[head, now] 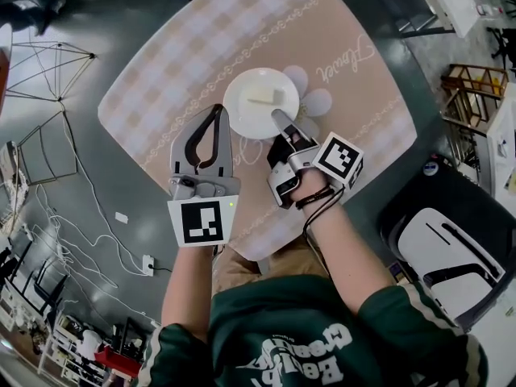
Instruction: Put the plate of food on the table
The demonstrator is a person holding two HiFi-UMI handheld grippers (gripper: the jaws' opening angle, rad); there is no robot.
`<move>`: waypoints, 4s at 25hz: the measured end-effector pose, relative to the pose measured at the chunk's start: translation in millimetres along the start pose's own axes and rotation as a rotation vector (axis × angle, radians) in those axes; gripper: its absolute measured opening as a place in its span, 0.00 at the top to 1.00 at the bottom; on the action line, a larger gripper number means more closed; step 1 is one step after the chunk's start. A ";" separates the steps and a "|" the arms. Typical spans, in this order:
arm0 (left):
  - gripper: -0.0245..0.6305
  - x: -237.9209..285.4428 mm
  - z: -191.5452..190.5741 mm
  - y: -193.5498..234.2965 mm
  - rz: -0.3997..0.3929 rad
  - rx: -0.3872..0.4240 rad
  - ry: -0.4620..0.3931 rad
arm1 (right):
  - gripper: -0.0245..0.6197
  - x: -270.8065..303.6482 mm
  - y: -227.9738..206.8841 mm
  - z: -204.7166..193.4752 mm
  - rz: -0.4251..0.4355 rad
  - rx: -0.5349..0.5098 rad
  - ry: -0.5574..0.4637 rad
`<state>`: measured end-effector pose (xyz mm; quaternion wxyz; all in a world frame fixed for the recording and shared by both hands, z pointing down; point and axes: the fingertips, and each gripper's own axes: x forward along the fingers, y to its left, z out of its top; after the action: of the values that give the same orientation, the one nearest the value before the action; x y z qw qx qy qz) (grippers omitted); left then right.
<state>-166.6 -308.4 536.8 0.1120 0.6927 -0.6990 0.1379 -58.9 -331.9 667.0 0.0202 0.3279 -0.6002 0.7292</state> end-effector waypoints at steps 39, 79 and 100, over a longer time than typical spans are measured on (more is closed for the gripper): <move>0.95 -5.4 16.7 -21.5 -0.054 -0.019 0.006 | 0.64 -36.8 -0.9 15.0 -0.215 -0.562 0.027; 0.95 -216.0 198.2 -52.9 -0.321 0.148 -0.212 | 0.94 -246.4 284.7 -163.6 0.294 -1.915 -0.206; 0.95 -246.7 191.9 -67.8 -0.362 0.165 -0.213 | 0.94 -271.3 280.3 -171.5 0.246 -1.856 -0.309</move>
<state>-88.4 -144.1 273.8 0.0033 0.8243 -0.5576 0.0982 -42.7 -158.8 278.0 0.1161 0.2083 -0.9667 -0.0935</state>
